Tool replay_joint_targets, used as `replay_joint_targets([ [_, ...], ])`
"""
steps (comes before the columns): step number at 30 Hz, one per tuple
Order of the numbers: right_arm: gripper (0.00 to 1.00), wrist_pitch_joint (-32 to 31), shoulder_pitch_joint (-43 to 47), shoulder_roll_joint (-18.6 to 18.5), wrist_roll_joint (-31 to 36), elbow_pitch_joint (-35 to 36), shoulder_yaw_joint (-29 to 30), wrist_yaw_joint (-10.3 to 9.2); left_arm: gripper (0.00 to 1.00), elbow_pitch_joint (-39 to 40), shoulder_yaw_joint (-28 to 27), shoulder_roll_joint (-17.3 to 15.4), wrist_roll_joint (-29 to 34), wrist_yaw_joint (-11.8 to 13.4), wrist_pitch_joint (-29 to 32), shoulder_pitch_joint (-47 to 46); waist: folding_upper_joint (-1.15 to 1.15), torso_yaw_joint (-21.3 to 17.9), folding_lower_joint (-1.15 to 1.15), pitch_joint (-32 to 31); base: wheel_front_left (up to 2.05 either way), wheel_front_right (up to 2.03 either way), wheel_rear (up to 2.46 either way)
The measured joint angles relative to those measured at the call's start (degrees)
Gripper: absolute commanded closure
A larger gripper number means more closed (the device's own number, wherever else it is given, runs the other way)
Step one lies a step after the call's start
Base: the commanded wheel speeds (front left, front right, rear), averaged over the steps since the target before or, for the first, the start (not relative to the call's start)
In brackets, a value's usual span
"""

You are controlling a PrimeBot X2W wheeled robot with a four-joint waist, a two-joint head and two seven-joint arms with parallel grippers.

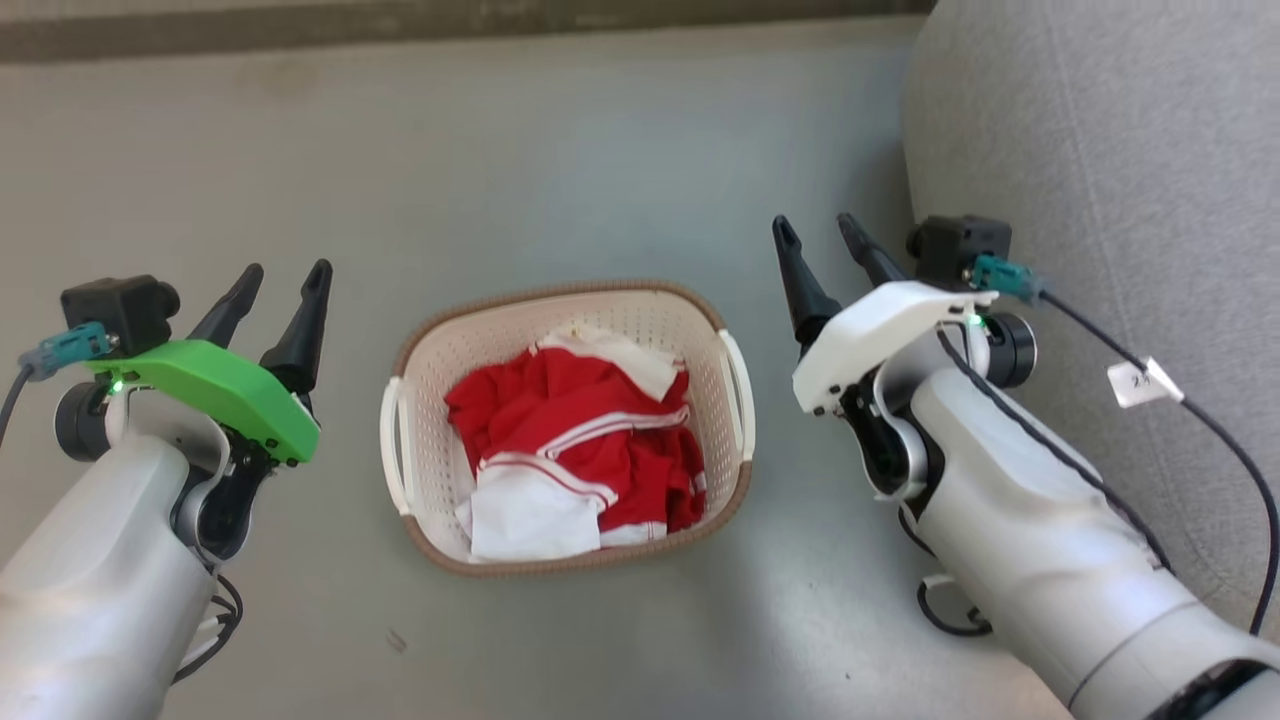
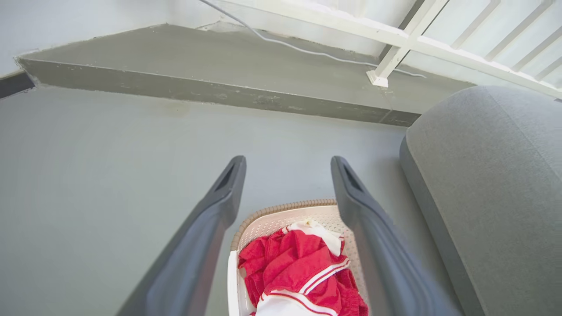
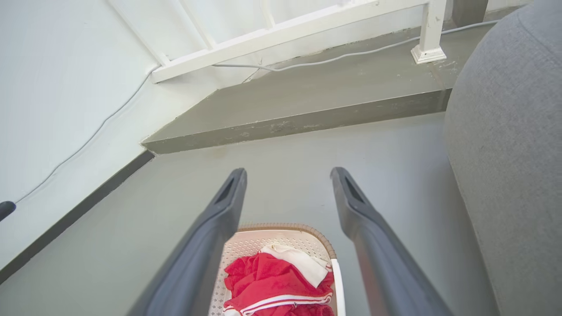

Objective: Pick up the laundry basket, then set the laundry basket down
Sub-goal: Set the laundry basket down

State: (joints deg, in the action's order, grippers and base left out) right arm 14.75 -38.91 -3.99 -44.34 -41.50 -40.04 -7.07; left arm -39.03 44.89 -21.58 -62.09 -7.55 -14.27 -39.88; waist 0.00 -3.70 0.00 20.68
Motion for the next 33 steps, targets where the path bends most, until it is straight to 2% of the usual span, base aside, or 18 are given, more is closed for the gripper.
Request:
replay_joint_targets([
  [13, 0.0, 0.0, 11.2, -2.0, 8.5, 9.3, 6.7, -0.01, 0.0, 8.1, -11.3, 1.5, 6.7, 0.0, -0.2, 10.9, 0.0, 0.2, 0.0, -10.7, 0.0, 0.0, 0.0],
  [20, 0.0, 0.0, 15.9, -3.0, 12.8, 15.0, 10.8, -0.02, 0.0, 12.7, -14.2, 3.0, 11.2, 0.6, -0.2, 15.9, 0.0, 0.3, 0.0, -15.3, 0.0, 0.0, 0.0],
  [28, 0.0, 0.0, 21.6, -3.9, 16.8, 18.7, 14.7, -0.09, 0.0, 17.2, -19.7, 3.1, 15.6, 2.5, -0.2, 22.2, 0.0, 0.4, 0.0, -17.6, 0.0, 0.0, 0.0],
  [33, 0.0, 0.0, 23.4, -4.0, 18.3, 20.5, 16.7, -0.09, 0.0, 19.0, -21.6, 3.4, 17.6, 2.6, -0.2, 25.2, 0.0, 0.5, 0.0, -17.6, 0.0, 0.0, 0.0],
])
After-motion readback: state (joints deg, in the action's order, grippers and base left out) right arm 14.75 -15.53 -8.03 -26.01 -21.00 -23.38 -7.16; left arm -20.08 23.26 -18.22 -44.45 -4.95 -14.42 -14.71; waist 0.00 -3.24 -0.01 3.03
